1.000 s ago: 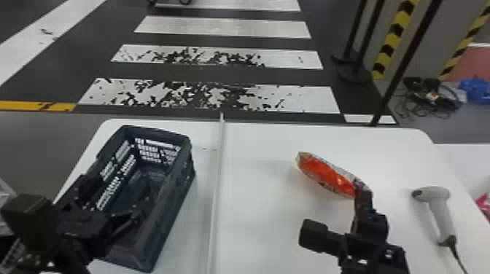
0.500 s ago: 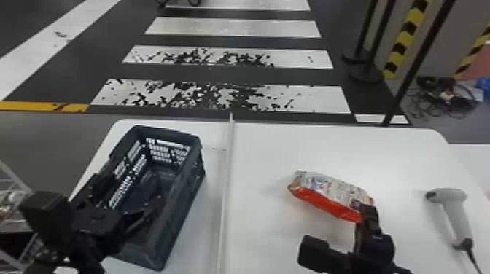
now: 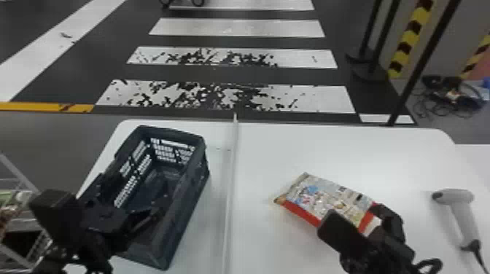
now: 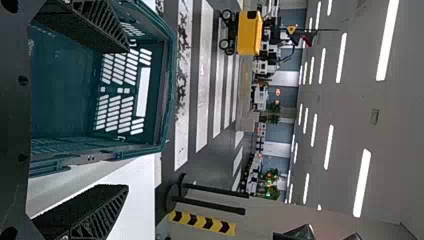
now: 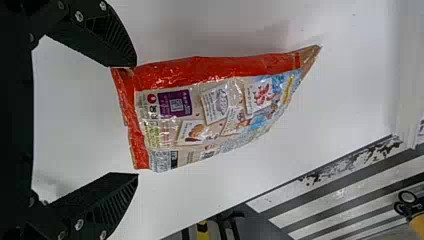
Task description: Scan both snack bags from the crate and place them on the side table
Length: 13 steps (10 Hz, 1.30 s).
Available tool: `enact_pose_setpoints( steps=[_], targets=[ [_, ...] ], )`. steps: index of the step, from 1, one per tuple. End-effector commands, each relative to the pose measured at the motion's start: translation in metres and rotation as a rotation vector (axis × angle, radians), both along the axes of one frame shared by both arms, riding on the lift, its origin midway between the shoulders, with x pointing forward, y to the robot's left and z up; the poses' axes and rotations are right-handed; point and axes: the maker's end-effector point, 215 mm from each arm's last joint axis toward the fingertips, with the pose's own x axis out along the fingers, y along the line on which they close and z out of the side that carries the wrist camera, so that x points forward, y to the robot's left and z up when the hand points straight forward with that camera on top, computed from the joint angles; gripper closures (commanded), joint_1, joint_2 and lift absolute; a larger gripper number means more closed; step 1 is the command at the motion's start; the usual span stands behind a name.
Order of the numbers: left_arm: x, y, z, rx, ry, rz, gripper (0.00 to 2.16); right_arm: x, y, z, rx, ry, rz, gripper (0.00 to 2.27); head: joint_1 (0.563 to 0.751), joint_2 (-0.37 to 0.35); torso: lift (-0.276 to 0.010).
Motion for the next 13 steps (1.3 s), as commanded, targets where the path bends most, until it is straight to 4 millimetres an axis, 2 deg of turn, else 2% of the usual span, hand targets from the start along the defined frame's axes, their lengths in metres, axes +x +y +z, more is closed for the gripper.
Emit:
enact_pose_setpoints(
  steps=[1, 3, 5, 8, 9, 11, 12, 13],
  targets=[
    [0.0, 0.0, 0.0, 0.0, -0.001, 0.0, 0.02, -0.002, 0.008, 0.006, 0.147, 0.017, -0.033, 0.05, 0.695, 0.05, -0.098],
    [0.0, 0.0, 0.0, -0.001, -0.001, 0.0, 0.02, -0.002, 0.01, 0.009, 0.311, 0.052, -0.093, 0.08, 0.695, 0.067, -0.098],
    [0.001, 0.001, 0.0, -0.002, -0.001, 0.003, 0.02, 0.002, 0.011, 0.008, 0.38, 0.07, -0.106, 0.07, 0.695, 0.068, -0.098],
    [0.003, 0.002, -0.002, -0.005, 0.0, 0.005, 0.02, -0.012, 0.016, -0.015, 0.669, 0.242, -0.262, 0.06, 0.695, 0.075, -0.098],
    [0.003, 0.002, -0.002, -0.006, 0.0, 0.006, 0.02, -0.01, 0.019, -0.016, 0.731, 0.262, -0.286, 0.07, 0.695, 0.078, -0.098],
    [0.003, 0.003, -0.003, -0.006, 0.002, 0.006, 0.02, 0.009, 0.019, -0.002, 0.832, 0.242, -0.292, 0.08, 0.695, 0.082, -0.098],
    [0.003, 0.003, -0.003, -0.007, 0.002, 0.007, 0.02, 0.021, 0.023, 0.007, 0.912, 0.232, -0.289, 0.28, 0.695, 0.082, -0.098],
    [0.003, 0.003, -0.003, -0.007, 0.002, 0.006, 0.02, 0.03, 0.028, 0.014, 0.974, 0.226, -0.292, 0.78, 0.695, 0.081, -0.098]
  ],
)
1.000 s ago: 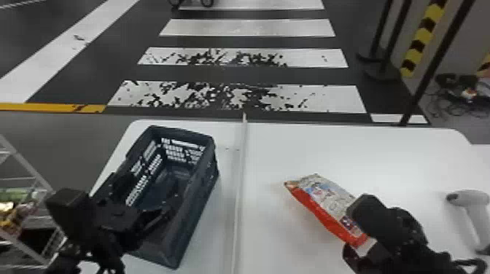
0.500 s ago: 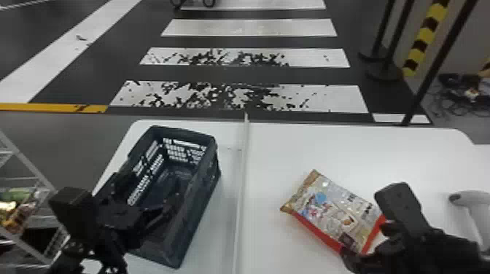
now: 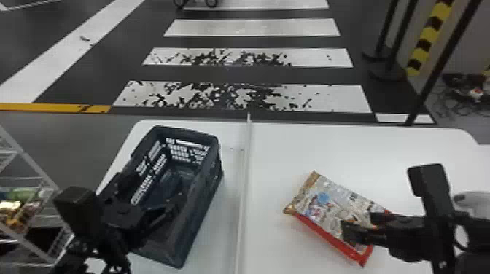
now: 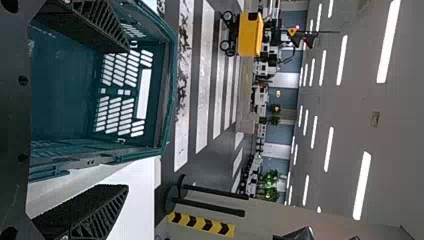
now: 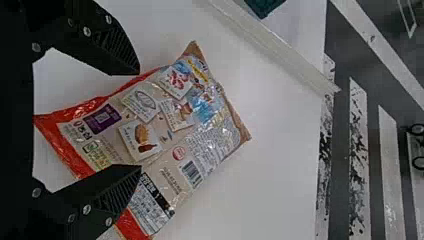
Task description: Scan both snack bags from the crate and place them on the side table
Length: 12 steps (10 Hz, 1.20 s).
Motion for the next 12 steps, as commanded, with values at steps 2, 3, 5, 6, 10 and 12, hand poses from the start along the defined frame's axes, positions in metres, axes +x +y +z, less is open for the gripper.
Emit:
enact_pose_setpoints(
  steps=[2, 3, 5, 6, 10, 12],
  targets=[
    [0.0, 0.0, 0.0, -0.001, 0.0, 0.001, 0.02, 0.017, 0.017, 0.002, 0.102, -0.011, -0.009, 2.17, 0.695, 0.086, -0.098],
    [0.0, 0.001, -0.001, 0.0, 0.002, 0.001, 0.02, 0.021, 0.024, 0.002, 0.127, -0.017, 0.005, 2.17, 0.695, 0.091, -0.098],
    [0.0, 0.001, -0.001, -0.002, 0.001, 0.003, 0.02, 0.025, 0.033, -0.003, 0.142, -0.014, 0.023, 2.2, 0.695, 0.114, -0.098],
    [0.0, 0.001, -0.003, -0.003, 0.004, 0.005, 0.02, 0.022, 0.047, -0.001, 0.181, -0.01, 0.045, 2.24, 0.695, 0.117, -0.098],
    [-0.001, 0.002, -0.006, -0.002, 0.012, 0.006, 0.02, 0.01, 0.095, -0.016, 0.234, 0.019, 0.144, 2.24, 0.695, 0.179, -0.098],
    [0.0, 0.002, -0.006, -0.002, 0.011, 0.004, 0.02, 0.013, 0.108, -0.018, 0.242, -0.001, 0.177, 2.24, 0.695, 0.205, -0.098]
  ],
)
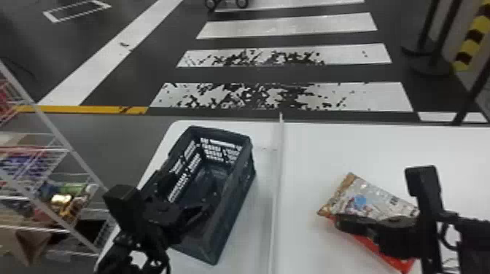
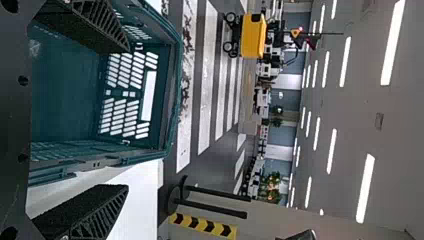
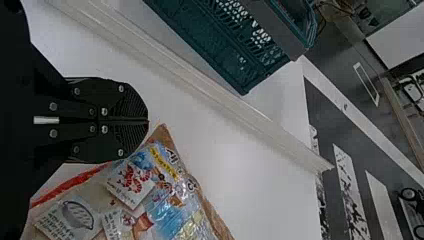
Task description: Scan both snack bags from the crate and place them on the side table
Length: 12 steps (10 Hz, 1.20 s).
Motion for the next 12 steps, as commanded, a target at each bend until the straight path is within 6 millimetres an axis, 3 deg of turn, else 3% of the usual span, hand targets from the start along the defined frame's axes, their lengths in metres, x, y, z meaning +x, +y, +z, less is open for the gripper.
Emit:
enact_pose_setpoints(
  steps=[1, 7, 12],
  targets=[
    [0.0, 0.0, 0.0, 0.0, 0.0, -0.001, 0.02, 0.009, 0.008, -0.002, 0.001, -0.026, 0.021, 2.24, 0.695, 0.218, -0.098],
    [0.001, 0.002, 0.002, 0.0, -0.004, -0.003, 0.02, 0.034, -0.005, -0.034, -0.059, -0.012, 0.012, 2.24, 0.695, 0.219, -0.098],
    [0.001, 0.001, 0.0, 0.0, 0.0, -0.006, 0.02, 0.062, -0.029, -0.026, -0.089, -0.051, -0.043, 2.24, 0.695, 0.181, -0.098]
  ],
)
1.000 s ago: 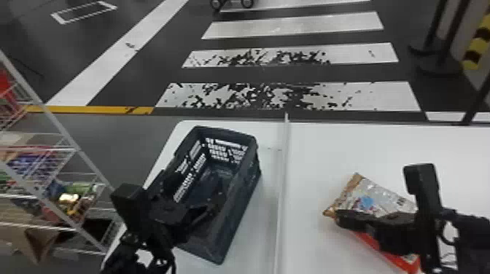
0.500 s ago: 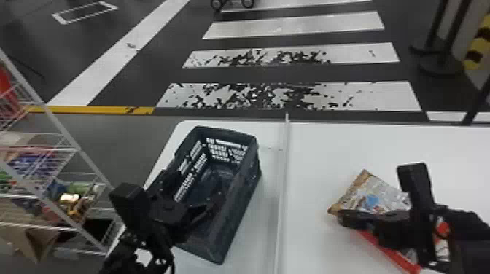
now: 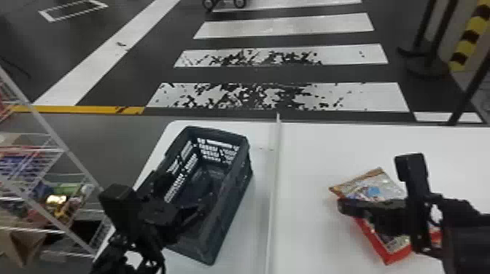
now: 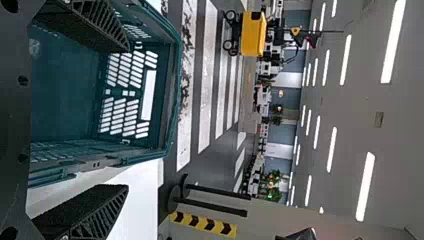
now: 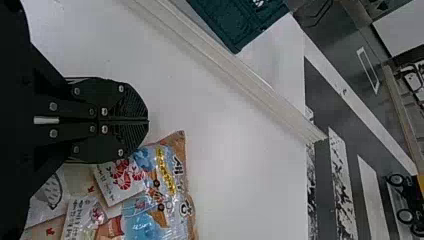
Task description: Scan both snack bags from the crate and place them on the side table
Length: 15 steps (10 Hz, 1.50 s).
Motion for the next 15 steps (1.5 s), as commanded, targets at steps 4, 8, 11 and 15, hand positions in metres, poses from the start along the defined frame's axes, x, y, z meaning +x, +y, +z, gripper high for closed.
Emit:
enact_pose_setpoints(
  steps=[4, 8, 11, 15],
  targets=[
    [-0.001, 0.001, -0.002, 0.004, 0.004, -0.003, 0.02, 0.015, -0.026, -0.008, -0.054, -0.012, -0.038, 2.24, 0.695, 0.152, -0.098],
    [-0.001, 0.001, -0.003, 0.004, 0.006, -0.004, 0.03, 0.025, -0.055, -0.012, -0.064, -0.012, -0.09, 2.24, 0.695, 0.116, -0.098],
    [-0.001, 0.001, -0.004, 0.004, 0.008, -0.004, 0.03, 0.027, -0.07, -0.015, -0.07, -0.004, -0.117, 2.24, 0.695, 0.098, -0.098],
    [-0.001, 0.001, -0.004, 0.004, 0.008, -0.004, 0.04, 0.034, -0.086, -0.011, -0.067, -0.014, -0.149, 2.24, 0.695, 0.079, -0.098]
  ],
)
